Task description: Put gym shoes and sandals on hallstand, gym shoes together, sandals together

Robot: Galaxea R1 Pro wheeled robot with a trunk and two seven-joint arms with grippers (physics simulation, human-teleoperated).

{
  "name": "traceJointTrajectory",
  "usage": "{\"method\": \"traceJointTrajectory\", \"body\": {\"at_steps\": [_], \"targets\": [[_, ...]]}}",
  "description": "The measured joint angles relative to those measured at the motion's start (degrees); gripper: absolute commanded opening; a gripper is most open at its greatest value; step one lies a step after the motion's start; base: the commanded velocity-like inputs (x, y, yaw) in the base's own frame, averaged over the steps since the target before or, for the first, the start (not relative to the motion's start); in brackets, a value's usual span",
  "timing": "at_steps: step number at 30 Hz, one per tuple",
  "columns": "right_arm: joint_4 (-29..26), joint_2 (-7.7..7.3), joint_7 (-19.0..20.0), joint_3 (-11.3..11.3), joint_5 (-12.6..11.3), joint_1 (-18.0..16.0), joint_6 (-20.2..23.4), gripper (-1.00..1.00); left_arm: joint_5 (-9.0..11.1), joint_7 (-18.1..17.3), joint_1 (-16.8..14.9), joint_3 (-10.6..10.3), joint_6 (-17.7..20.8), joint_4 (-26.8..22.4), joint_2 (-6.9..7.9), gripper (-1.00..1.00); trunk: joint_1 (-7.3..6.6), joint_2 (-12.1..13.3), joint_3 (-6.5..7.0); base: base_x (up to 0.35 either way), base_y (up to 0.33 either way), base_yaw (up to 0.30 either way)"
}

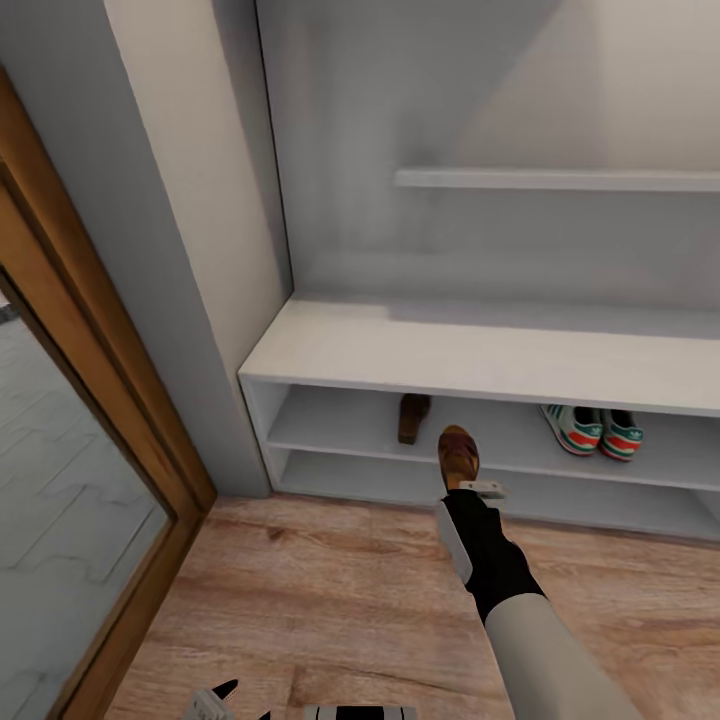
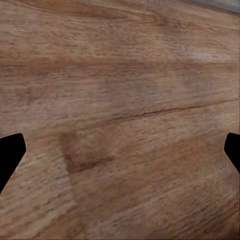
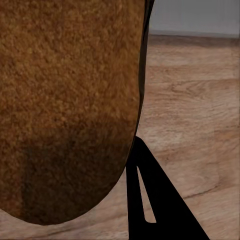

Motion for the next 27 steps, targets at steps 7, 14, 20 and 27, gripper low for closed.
{"method": "traceJointTrajectory", "body": {"at_steps": [7, 14, 20, 27], "targets": [[-0.1, 0.00, 0.0, -0.1, 0.0, 0.0, 0.0, -1.00, 0.0, 0.0, 0.0, 0.0, 0.0, 0.0, 0.05, 1.00, 0.02, 0.0, 0.00, 0.207, 0.000, 0.000], [-0.1, 0.00, 0.0, -0.1, 0.0, 0.0, 0.0, -1.00, 0.0, -0.1, 0.0, -0.1, 0.0, 0.0, 0.09, 1.00, 0.01, 0.0, 0.00, 0.092, 0.000, 0.000], [-0.1, 0.00, 0.0, -0.1, 0.0, 0.0, 0.0, -1.00, 0.0, -0.1, 0.0, -0.1, 0.0, 0.0, 0.00, 1.00, 0.00, 0.0, 0.00, 0.284, 0.000, 0.000], [-0.2, 0.00, 0.0, -0.1, 0.0, 0.0, 0.0, -1.00, 0.0, -0.1, 0.0, -0.1, 0.0, -0.1, 0.06, 1.00, 0.03, 0.0, 0.00, 0.053, 0.000, 0.000]]}}
